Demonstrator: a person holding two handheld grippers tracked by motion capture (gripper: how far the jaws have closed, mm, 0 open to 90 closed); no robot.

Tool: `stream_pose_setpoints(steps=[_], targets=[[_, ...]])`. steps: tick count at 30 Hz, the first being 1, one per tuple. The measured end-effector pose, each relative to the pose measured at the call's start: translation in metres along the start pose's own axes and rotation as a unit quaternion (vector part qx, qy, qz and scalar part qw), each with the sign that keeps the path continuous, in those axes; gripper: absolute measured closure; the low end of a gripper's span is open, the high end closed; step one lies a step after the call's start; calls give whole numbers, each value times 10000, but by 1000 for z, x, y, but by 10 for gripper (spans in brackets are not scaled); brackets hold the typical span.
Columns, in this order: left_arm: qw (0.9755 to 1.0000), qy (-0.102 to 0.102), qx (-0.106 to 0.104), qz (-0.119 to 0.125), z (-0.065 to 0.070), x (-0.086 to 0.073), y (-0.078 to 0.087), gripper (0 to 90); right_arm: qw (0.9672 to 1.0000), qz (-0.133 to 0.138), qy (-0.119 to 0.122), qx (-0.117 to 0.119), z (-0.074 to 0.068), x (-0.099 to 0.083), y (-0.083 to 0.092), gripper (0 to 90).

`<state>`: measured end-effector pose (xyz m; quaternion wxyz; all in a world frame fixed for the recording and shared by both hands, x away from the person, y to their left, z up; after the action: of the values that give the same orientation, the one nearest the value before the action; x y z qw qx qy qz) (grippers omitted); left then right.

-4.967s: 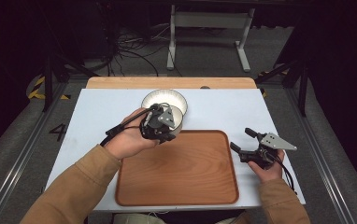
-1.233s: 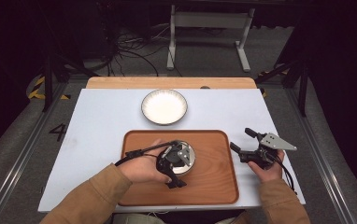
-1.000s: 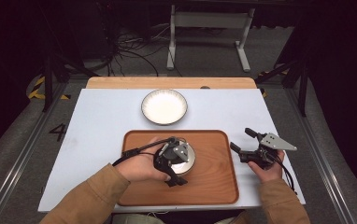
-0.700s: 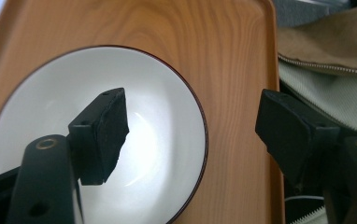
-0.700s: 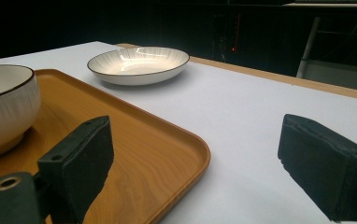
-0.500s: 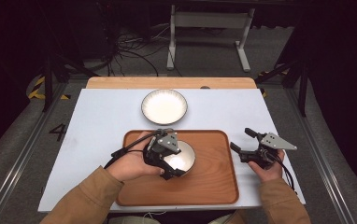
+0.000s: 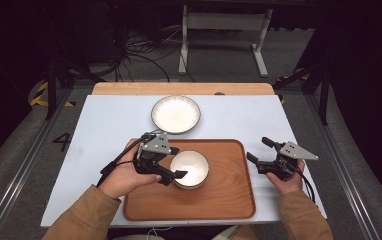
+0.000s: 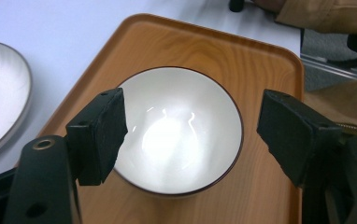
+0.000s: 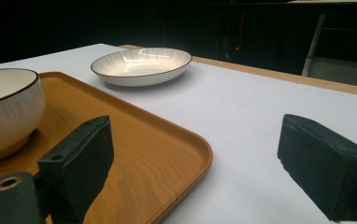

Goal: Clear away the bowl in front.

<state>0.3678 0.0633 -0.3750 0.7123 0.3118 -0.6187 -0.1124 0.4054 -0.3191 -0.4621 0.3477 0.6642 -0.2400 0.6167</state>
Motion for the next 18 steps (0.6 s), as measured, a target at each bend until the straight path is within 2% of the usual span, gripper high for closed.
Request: stream_pose_setpoints(steps=[11,15,18], targets=[[9982,254,326,427,-10,-12,20,233,10000,0,-1,4,0,0,0,110],[9956,348,531,695,-15,-20,32,219,10000,4,18,-11,-1,0,0,111],[9945,371,619,761,-18,-23,35,215,10000,-10,15,-18,-1,0,0,110]])
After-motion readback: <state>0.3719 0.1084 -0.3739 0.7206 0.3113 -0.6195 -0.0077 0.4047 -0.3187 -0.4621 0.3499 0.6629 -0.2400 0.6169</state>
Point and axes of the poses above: each handheld gripper's, and its own axes: y roughly backward along the jaws, x roughly out of its top, z roughly to its right, the point moved 3 cm from there along -y, roughly forward along the jaws, and after that the axes turned 3 degrees about z, right-handed, at the moved point
